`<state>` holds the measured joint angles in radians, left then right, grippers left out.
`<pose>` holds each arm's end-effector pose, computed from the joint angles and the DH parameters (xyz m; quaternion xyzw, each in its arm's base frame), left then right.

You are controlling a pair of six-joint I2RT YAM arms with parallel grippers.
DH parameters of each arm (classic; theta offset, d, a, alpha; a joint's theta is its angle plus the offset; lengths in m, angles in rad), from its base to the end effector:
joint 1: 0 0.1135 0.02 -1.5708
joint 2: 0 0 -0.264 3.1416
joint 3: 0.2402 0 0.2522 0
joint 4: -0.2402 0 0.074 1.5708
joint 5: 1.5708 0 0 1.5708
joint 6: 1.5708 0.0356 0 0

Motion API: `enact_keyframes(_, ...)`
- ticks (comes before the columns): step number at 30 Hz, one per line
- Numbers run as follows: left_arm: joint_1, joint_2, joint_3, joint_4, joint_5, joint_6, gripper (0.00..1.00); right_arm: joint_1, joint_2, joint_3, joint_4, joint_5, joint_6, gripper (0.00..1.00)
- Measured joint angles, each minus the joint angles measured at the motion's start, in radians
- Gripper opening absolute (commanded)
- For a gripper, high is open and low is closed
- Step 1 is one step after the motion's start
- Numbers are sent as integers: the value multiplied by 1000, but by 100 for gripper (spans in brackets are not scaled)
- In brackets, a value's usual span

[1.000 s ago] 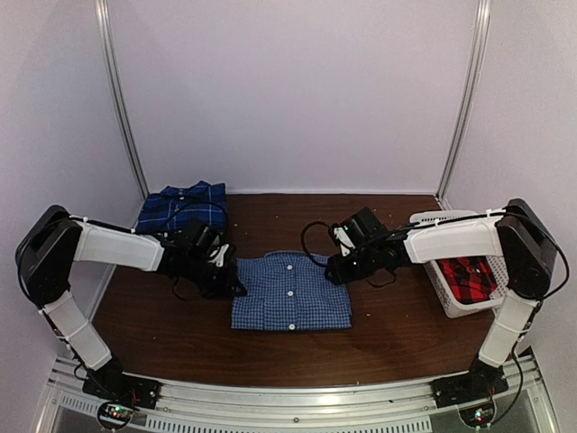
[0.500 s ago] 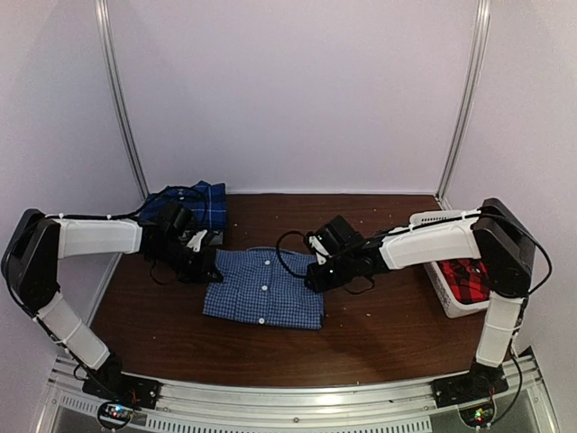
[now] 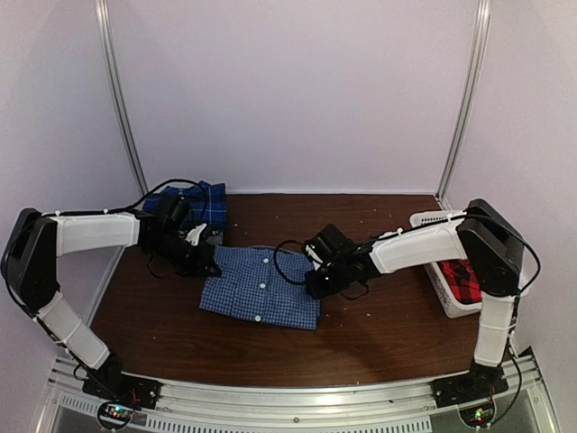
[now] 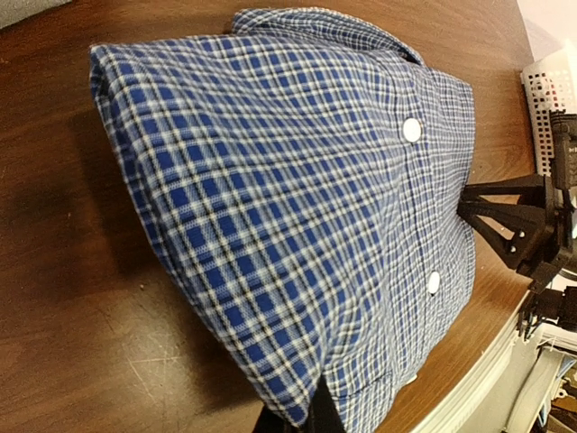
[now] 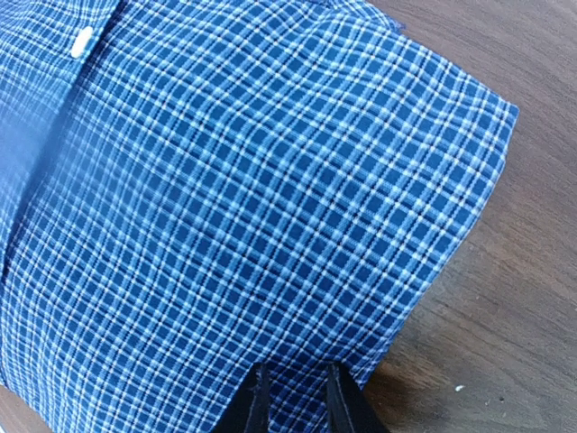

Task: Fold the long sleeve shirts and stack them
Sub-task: Turn over the square folded shirt at the center of the board.

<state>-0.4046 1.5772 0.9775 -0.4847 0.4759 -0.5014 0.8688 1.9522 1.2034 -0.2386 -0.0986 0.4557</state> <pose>0.2759 -0.1359 0.1954 0.0111 0.9449 -0.3081 0.1103 0.2549 0.3068 0.1444 -0.2100 0.9334 0.2138 0.1975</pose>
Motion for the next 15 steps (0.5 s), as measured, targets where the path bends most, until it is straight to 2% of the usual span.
enact_keyframes(5, 0, 0, 24, -27, 0, 22, 0, 11, -31, 10, -37, 64, -1, 31)
enact_keyframes(15, 10, -19, 116, -121, 0, 77, 0, 15, 0, 103, -66, 104, -3, 25)
